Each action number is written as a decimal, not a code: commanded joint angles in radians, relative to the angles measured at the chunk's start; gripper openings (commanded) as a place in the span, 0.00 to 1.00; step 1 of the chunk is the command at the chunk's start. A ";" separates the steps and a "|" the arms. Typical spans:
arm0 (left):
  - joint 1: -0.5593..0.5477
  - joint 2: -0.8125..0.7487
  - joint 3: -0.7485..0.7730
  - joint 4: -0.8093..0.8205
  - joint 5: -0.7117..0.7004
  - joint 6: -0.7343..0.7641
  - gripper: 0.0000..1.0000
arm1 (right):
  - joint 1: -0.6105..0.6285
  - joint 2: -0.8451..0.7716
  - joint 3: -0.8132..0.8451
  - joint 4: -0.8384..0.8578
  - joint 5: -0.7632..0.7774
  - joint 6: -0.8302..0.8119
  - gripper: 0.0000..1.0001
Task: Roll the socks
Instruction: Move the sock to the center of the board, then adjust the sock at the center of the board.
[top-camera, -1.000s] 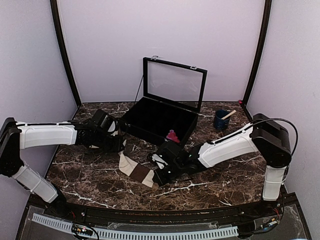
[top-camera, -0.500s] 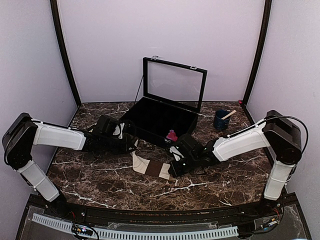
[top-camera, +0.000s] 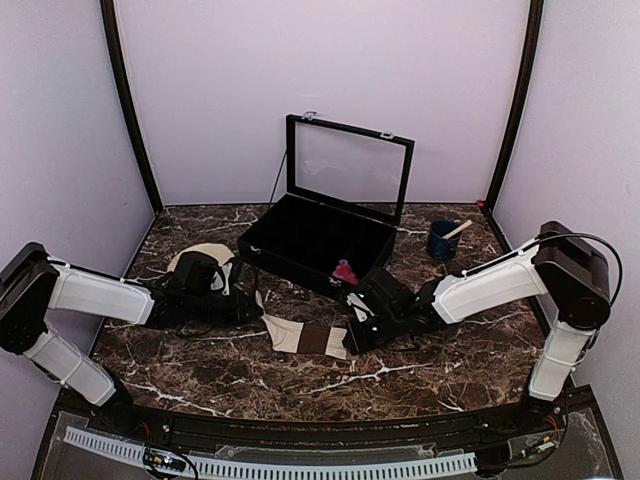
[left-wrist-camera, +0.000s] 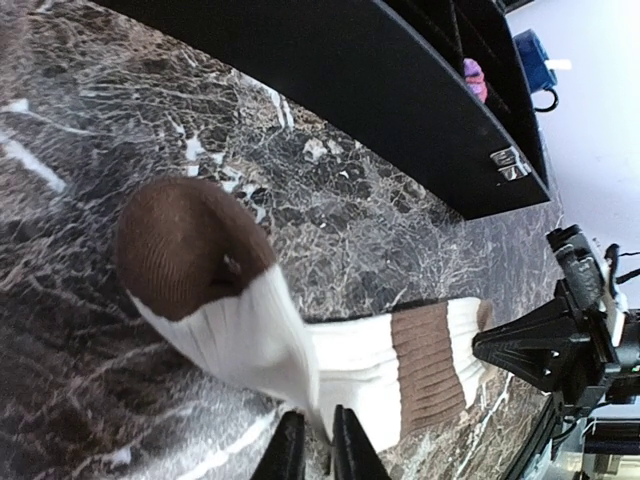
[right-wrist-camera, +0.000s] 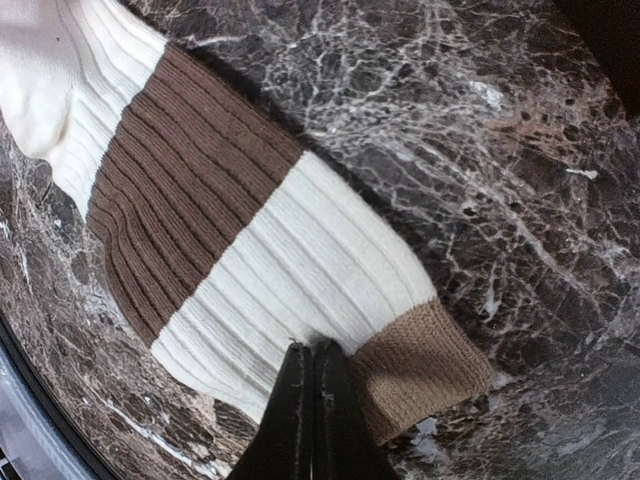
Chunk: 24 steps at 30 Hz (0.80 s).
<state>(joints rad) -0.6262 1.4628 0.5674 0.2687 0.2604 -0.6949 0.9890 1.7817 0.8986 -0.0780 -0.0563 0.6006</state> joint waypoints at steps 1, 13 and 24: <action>-0.008 -0.101 -0.066 0.019 -0.048 -0.056 0.17 | -0.013 0.063 -0.053 -0.206 0.020 0.015 0.00; -0.054 -0.206 -0.135 -0.059 -0.119 -0.121 0.20 | -0.013 0.085 -0.039 -0.226 -0.013 0.000 0.00; -0.055 -0.109 0.195 -0.382 -0.250 0.015 0.51 | -0.013 0.081 -0.071 -0.204 -0.031 0.000 0.00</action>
<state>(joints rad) -0.6785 1.2945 0.6380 0.0509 0.0841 -0.7467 0.9810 1.7885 0.9077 -0.0914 -0.0891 0.6029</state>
